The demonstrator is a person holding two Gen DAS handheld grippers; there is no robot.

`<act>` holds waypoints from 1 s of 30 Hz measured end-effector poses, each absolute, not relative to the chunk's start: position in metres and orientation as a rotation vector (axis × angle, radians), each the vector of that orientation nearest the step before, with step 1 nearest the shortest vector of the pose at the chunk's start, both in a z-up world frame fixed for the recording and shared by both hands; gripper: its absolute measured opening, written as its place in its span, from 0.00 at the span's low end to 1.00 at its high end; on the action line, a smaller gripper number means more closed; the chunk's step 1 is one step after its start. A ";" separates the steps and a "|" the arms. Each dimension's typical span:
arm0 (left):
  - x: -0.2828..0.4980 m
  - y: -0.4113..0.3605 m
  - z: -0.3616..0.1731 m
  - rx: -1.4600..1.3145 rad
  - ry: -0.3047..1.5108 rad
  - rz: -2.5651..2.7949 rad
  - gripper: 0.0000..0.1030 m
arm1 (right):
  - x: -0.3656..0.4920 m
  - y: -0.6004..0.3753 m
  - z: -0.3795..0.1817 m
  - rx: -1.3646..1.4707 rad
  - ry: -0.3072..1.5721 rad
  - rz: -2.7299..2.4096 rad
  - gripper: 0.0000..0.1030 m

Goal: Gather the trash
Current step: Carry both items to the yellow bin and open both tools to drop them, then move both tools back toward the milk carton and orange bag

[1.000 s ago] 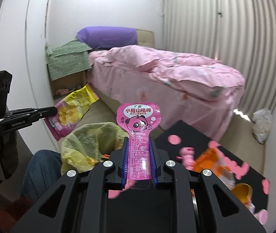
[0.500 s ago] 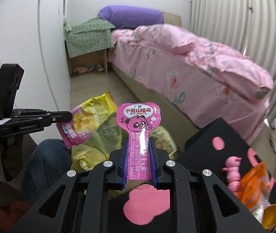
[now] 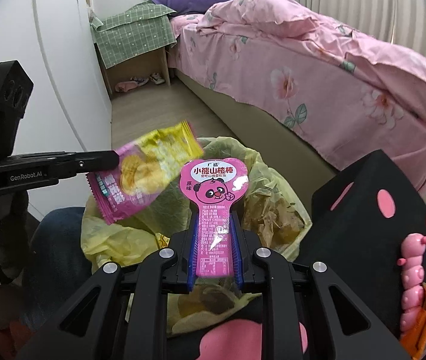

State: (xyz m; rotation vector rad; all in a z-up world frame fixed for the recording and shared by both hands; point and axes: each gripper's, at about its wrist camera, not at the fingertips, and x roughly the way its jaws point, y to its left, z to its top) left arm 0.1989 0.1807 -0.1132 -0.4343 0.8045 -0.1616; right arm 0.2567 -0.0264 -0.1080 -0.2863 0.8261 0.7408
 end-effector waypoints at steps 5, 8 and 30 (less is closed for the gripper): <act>0.200 0.186 -0.106 -0.484 0.780 -0.170 0.32 | 0.264 -0.032 -0.113 -0.264 0.845 0.724 0.44; 0.195 0.183 -0.095 -0.455 0.748 -0.137 0.40 | 0.262 -0.041 -0.109 -0.253 0.831 0.715 0.44; 0.192 -0.006 -0.034 -0.179 0.608 -0.411 0.46 | 0.180 -0.321 -0.026 -0.166 0.594 0.280 0.51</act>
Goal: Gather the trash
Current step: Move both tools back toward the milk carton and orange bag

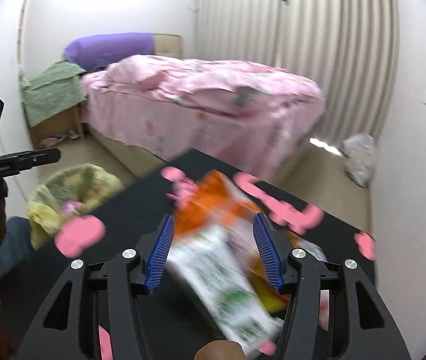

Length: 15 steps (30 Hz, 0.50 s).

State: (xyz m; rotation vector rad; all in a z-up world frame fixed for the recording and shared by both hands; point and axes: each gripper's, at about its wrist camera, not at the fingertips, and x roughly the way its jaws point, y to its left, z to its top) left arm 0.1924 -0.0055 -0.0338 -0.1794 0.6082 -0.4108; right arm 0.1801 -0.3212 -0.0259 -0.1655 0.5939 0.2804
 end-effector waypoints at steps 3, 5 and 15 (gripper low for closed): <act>0.195 -0.043 -0.042 -0.176 0.630 -0.513 0.46 | 0.170 -0.355 -0.032 -0.164 0.619 0.210 0.51; 0.194 -0.069 -0.049 -0.173 0.653 -0.571 0.46 | 0.161 -0.375 -0.037 -0.168 0.631 0.167 0.51; 0.192 -0.172 -0.090 -0.223 0.792 -0.702 0.53 | 0.149 -0.416 -0.065 -0.133 0.638 0.083 0.51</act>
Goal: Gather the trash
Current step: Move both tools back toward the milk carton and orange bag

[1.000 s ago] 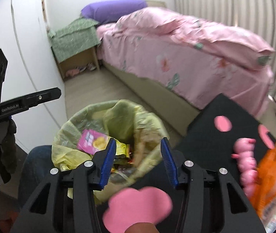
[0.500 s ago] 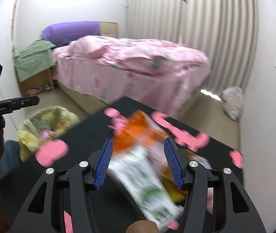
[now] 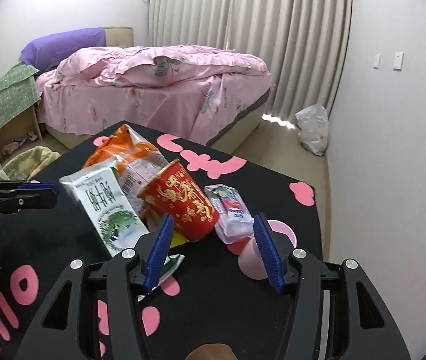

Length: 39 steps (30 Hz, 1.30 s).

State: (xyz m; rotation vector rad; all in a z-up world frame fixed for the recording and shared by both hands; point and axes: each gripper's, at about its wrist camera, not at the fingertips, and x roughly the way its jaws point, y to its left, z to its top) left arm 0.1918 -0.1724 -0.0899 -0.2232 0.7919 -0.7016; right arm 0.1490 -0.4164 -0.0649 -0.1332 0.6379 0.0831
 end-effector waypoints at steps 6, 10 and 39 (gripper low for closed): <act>0.223 -0.185 -0.111 -0.361 0.881 -0.540 0.52 | 0.149 -0.422 -0.072 -0.070 0.626 0.068 0.51; 0.231 -0.181 -0.117 -0.391 0.926 -0.552 0.43 | 0.154 -0.421 -0.073 -0.048 0.633 0.085 0.51; 0.267 -0.067 -0.085 -0.169 0.865 -0.437 0.52 | 0.242 -0.423 -0.103 -0.151 0.814 0.168 0.34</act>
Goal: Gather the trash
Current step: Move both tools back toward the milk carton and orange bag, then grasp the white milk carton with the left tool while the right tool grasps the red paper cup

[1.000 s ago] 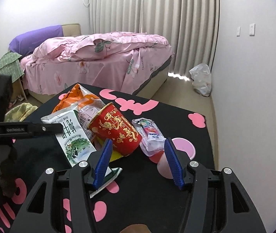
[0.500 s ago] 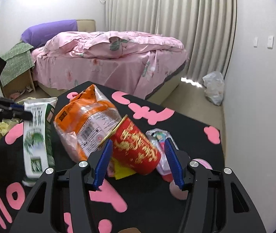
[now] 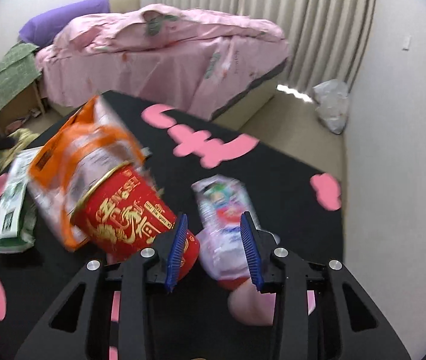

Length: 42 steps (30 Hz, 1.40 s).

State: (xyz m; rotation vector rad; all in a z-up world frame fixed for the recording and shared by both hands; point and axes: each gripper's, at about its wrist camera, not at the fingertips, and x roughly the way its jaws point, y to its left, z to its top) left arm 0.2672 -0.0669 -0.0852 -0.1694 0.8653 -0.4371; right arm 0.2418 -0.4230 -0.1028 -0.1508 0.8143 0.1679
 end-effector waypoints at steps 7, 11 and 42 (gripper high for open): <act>0.252 -0.062 -0.080 -0.225 0.862 -0.467 0.52 | 0.176 -0.392 -0.104 -0.022 0.819 0.398 0.34; 0.236 -0.061 -0.077 -0.222 0.860 -0.484 0.52 | 0.146 -0.370 -0.099 -0.048 0.794 0.525 0.40; 0.219 -0.071 -0.087 -0.250 0.910 -0.453 0.61 | 0.151 -0.332 -0.118 -0.088 0.762 0.565 0.52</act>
